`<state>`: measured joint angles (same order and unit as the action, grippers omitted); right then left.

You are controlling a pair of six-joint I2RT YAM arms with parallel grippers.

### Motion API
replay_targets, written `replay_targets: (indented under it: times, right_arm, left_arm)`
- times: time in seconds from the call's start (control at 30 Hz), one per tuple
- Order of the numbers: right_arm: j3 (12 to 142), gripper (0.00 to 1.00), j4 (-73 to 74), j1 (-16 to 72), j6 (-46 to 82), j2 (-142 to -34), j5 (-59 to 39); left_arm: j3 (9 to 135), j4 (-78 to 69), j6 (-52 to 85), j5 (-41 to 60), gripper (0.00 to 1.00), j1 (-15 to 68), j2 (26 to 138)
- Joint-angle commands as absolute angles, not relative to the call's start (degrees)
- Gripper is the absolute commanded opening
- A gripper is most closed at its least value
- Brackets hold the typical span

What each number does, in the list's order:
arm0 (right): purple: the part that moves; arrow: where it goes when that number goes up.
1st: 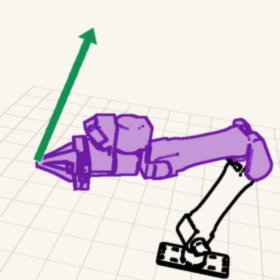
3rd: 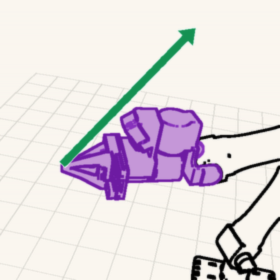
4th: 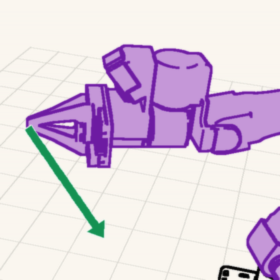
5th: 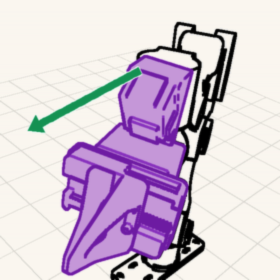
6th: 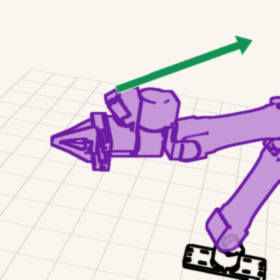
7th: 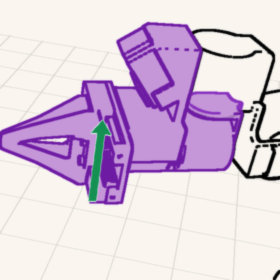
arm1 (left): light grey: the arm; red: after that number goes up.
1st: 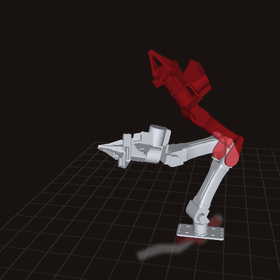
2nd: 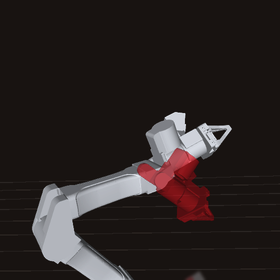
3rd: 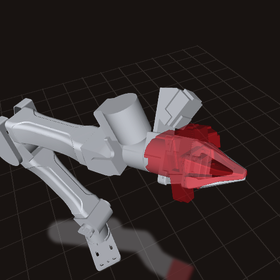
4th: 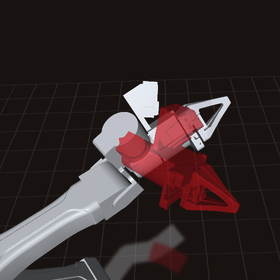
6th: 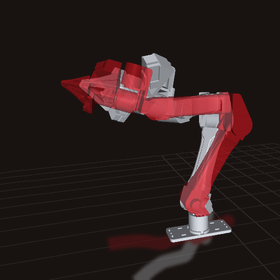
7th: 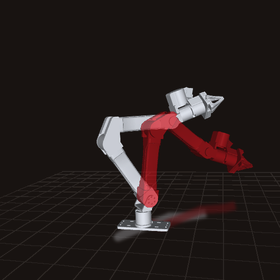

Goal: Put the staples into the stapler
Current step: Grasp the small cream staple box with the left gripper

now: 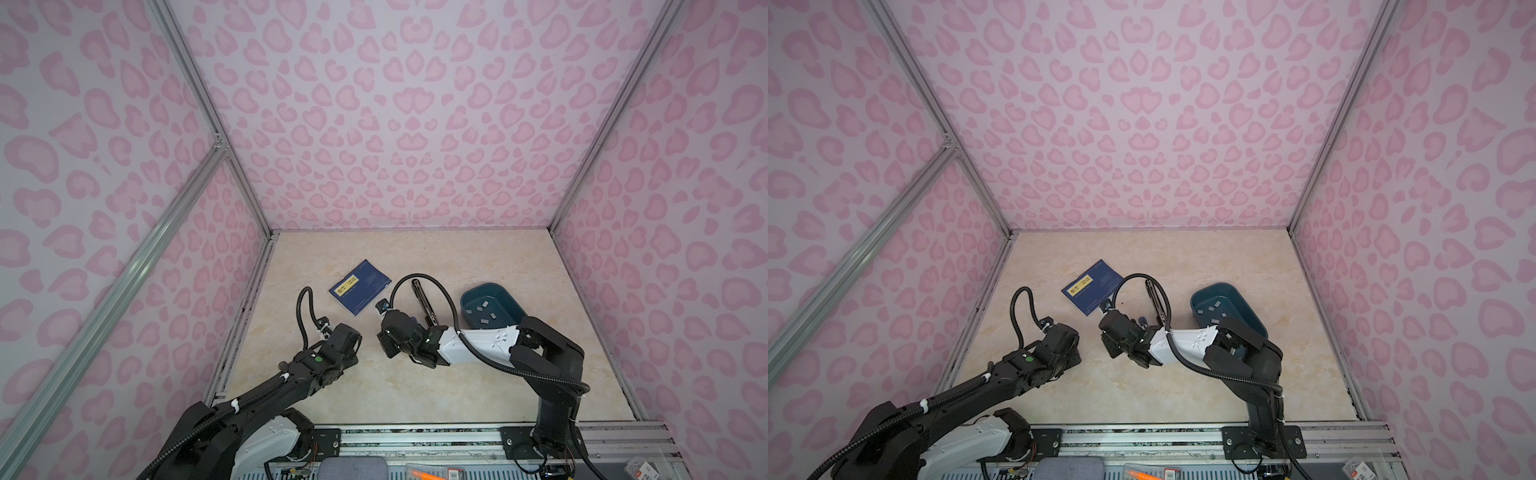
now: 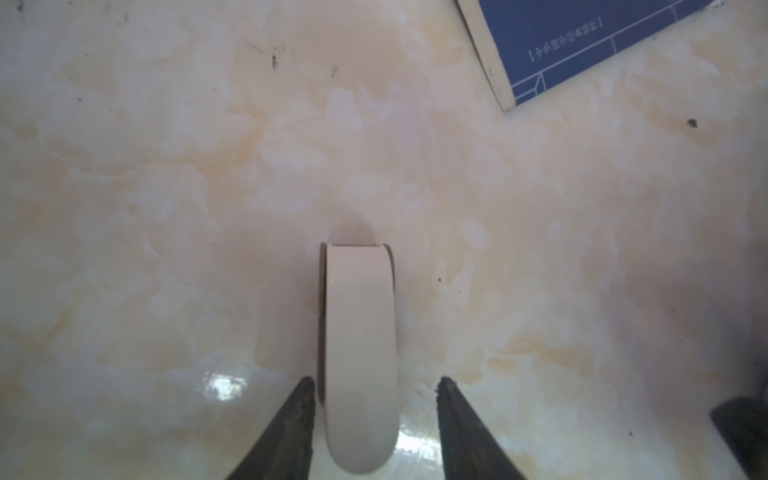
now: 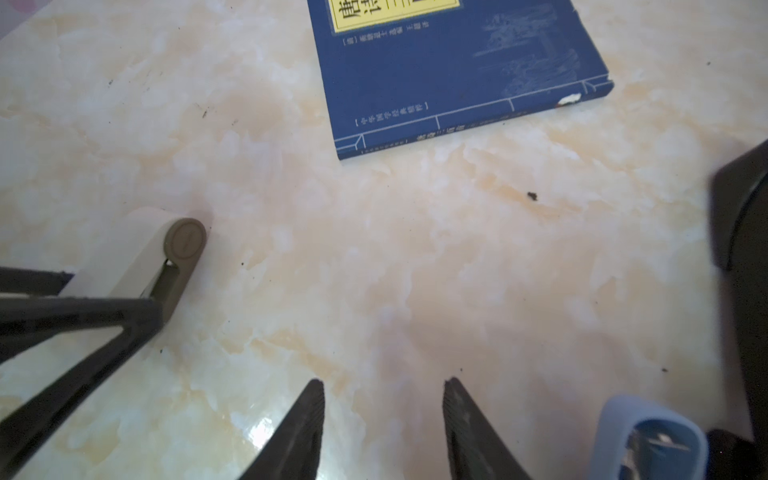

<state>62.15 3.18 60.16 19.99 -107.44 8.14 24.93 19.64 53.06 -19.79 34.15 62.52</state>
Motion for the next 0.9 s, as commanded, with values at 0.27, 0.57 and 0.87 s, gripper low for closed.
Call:
replay_targets:
  times: [0.27, 0.57, 0.87]
  right_arm:
    - [60.6, 0.48, 5.6, 60.1, 21.4, -107.7, 8.5]
    - [60.6, 0.48, 5.6, 60.2, 21.4, -107.9, 8.4]
    - [61.1, 0.48, 5.6, 60.2, 21.5, -108.4, 7.9]
  left_arm:
    - [28.5, 21.4, 54.2, -26.3, 0.41, 34.4, 68.2]
    - [29.0, 21.9, 53.9, -28.0, 0.37, 34.4, 68.7]
    - [28.9, 21.1, 53.8, -27.3, 0.37, 34.4, 69.9]
